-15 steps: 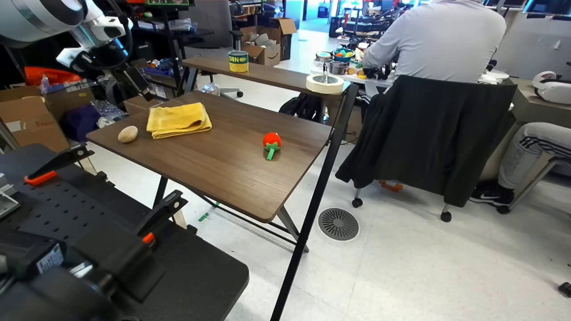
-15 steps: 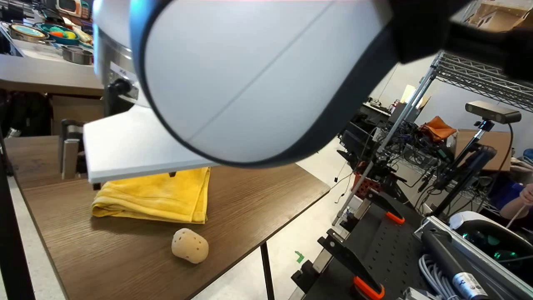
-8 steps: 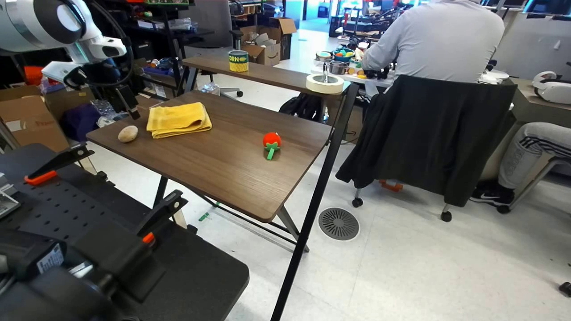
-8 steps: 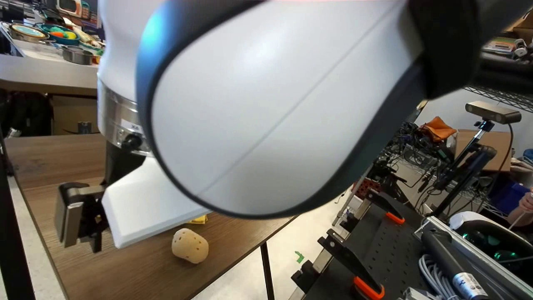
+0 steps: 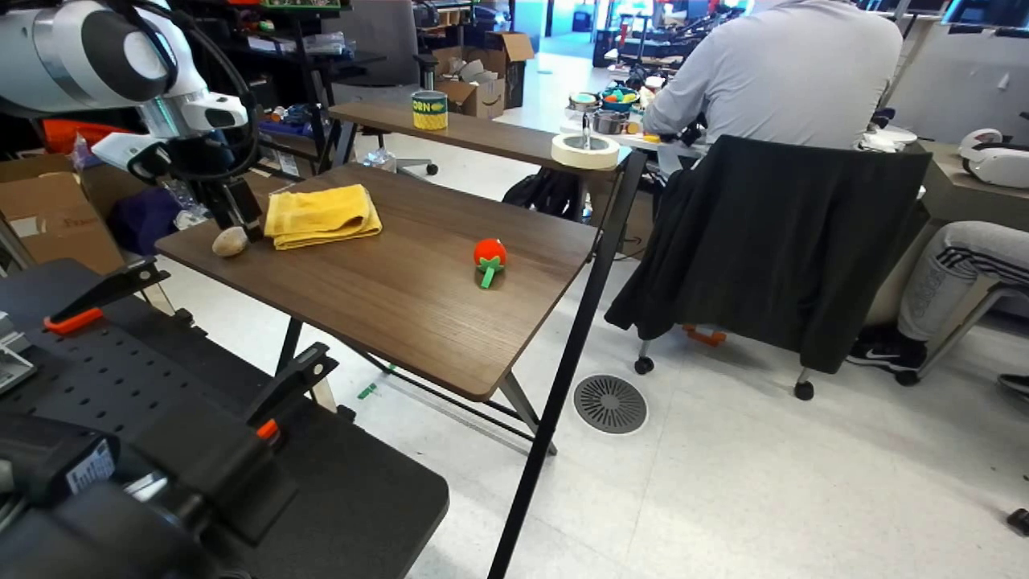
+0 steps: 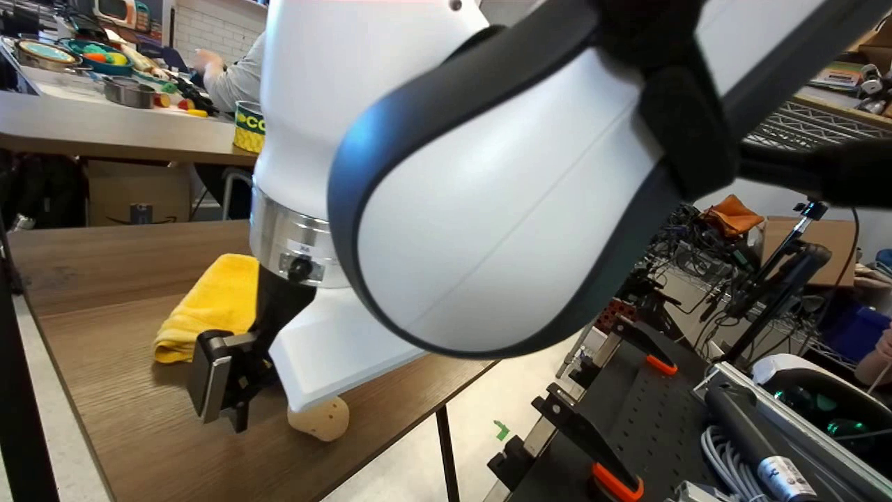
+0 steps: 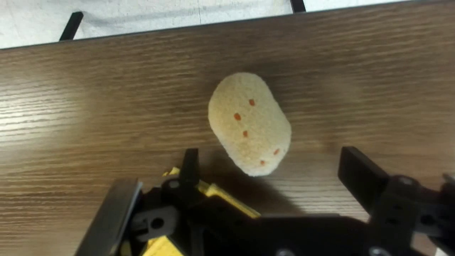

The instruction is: Move the red plushie to the right of the table, then use the towel to wipe the table, then put the brown plushie at the right back corner

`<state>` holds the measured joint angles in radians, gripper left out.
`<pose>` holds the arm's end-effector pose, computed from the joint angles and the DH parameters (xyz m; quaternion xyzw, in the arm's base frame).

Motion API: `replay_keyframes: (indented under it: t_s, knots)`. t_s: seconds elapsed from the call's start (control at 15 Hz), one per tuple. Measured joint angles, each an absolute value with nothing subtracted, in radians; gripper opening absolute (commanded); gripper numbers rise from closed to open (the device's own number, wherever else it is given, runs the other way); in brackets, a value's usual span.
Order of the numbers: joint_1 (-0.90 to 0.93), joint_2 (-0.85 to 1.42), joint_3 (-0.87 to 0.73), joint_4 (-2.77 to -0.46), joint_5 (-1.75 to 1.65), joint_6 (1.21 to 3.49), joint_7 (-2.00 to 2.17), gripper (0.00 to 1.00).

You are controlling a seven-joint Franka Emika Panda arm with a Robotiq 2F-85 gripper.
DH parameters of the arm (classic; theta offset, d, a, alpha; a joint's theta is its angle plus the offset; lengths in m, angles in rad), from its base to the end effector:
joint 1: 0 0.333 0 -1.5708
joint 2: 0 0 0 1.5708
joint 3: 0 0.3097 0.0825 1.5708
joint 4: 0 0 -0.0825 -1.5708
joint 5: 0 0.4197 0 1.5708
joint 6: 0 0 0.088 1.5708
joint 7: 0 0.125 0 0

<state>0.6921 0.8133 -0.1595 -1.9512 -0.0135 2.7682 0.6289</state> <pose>0.5247 0.3006 0.0073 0.9980 -0.0168 0.0381 0.0469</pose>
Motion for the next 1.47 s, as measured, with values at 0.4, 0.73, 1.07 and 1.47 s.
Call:
replay_keyframes:
  t_s: [0.4,0.73,1.07,1.47]
  knots:
    - [0.618,0.812,-0.080,-1.961,-0.009,2.730,0.585,0.50]
    - [0.584,0.805,-0.056,-1.955,-0.007,2.730,0.583,0.12]
    - [0.533,0.767,-0.092,-1.959,0.018,2.773,0.616,0.02]
    - [0.431,0.711,-0.221,-1.956,0.031,2.902,0.685,0.04]
